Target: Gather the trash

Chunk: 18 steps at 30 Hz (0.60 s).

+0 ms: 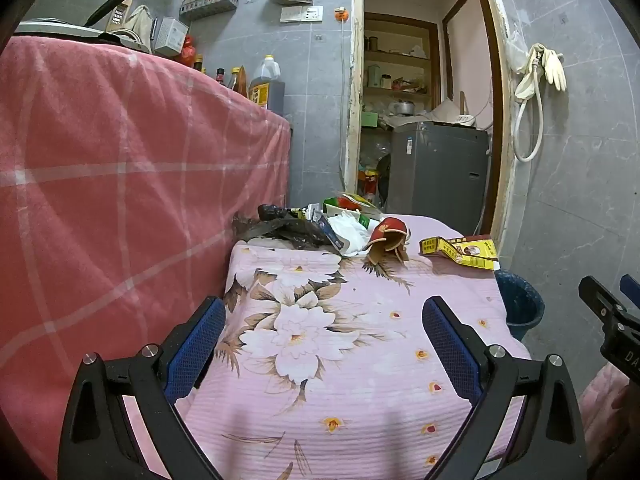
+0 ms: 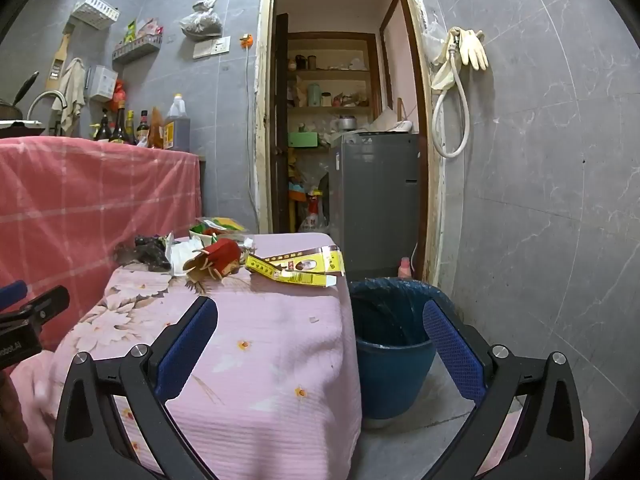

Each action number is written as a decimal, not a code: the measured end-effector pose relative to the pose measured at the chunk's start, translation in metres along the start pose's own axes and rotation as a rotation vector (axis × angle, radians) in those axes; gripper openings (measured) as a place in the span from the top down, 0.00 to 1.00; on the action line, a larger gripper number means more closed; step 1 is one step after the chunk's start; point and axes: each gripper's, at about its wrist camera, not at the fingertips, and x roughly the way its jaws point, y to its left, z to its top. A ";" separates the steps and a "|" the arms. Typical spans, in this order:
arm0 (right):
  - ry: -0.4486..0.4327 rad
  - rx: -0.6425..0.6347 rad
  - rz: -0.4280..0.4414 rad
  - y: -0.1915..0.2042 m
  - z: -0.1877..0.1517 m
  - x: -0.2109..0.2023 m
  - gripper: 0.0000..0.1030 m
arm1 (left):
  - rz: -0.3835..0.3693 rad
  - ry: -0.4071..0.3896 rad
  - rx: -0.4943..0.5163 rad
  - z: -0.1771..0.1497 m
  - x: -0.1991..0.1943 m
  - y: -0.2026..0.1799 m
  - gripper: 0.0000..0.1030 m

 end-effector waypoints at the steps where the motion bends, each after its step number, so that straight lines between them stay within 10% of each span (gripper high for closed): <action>1: -0.001 -0.001 0.000 0.000 0.000 0.000 0.00 | -0.001 -0.001 -0.001 0.000 0.000 0.000 0.06; 18: 0.000 -0.005 -0.001 0.001 0.000 0.000 0.00 | 0.000 -0.001 0.006 0.000 0.000 0.000 0.06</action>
